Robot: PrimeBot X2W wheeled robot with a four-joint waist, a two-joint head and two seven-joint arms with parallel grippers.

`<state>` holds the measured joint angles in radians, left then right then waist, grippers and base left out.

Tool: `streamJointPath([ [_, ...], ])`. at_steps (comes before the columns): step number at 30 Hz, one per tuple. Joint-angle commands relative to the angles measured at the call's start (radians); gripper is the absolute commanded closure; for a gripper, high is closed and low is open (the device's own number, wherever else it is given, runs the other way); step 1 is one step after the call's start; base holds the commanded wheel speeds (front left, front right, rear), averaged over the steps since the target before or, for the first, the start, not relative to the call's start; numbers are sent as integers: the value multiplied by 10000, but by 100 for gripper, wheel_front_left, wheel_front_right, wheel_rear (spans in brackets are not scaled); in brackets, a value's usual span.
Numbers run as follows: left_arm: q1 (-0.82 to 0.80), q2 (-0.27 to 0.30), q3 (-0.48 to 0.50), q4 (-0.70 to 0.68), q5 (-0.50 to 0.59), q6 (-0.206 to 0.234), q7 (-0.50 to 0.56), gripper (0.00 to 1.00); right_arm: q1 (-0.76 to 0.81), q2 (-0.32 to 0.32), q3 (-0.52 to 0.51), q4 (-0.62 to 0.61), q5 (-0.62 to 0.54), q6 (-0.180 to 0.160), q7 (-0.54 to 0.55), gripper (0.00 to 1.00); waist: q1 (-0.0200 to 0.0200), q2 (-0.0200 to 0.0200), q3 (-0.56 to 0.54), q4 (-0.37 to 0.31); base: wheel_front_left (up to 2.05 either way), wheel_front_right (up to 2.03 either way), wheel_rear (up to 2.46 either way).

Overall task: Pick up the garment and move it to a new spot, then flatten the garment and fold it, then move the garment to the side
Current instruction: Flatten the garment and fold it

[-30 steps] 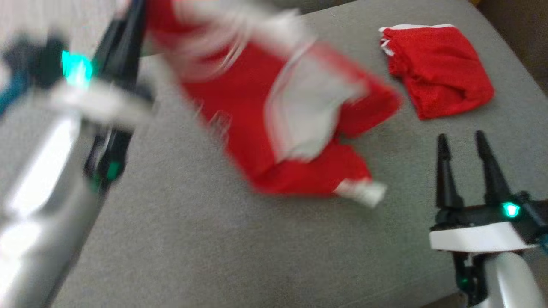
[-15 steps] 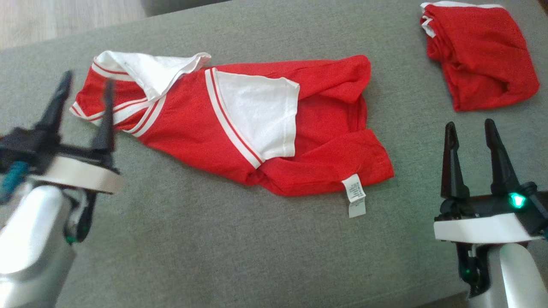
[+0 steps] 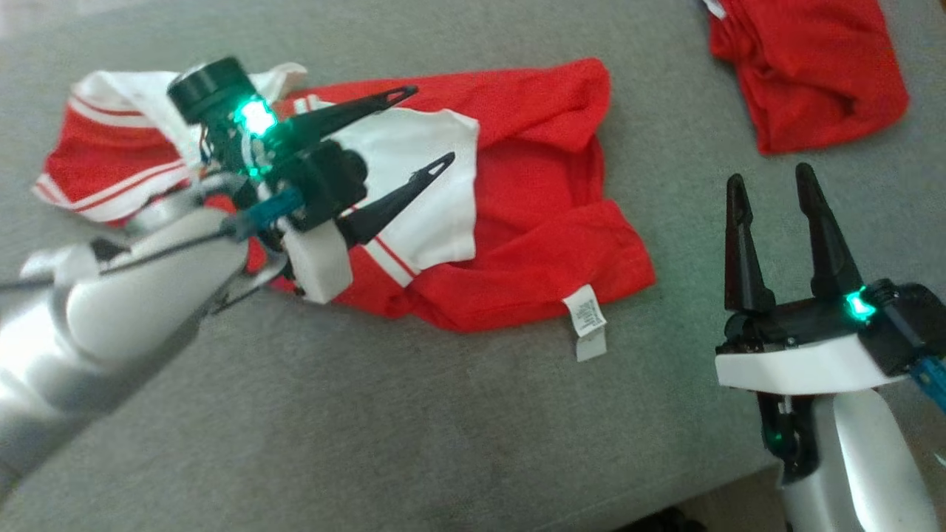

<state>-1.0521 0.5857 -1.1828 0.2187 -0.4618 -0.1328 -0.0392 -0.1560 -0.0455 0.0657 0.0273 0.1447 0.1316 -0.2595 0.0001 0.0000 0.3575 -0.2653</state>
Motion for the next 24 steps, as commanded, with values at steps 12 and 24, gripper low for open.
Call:
streamJointPath([
  [12, -1522, 998, -970, -283, -825, 23, 1831, 0, -387, -47, 387, -417, 838, -9, -23, 0, -1, 0, 1193, -1720, 0, 0, 0],
  [24, -1742, 1392, -973, -336, -85, 22, 1848, 0, -457, -47, 602, -437, 943, -9, -23, 0, -1, 0, 1348, -1844, 0, 0, 0],
])
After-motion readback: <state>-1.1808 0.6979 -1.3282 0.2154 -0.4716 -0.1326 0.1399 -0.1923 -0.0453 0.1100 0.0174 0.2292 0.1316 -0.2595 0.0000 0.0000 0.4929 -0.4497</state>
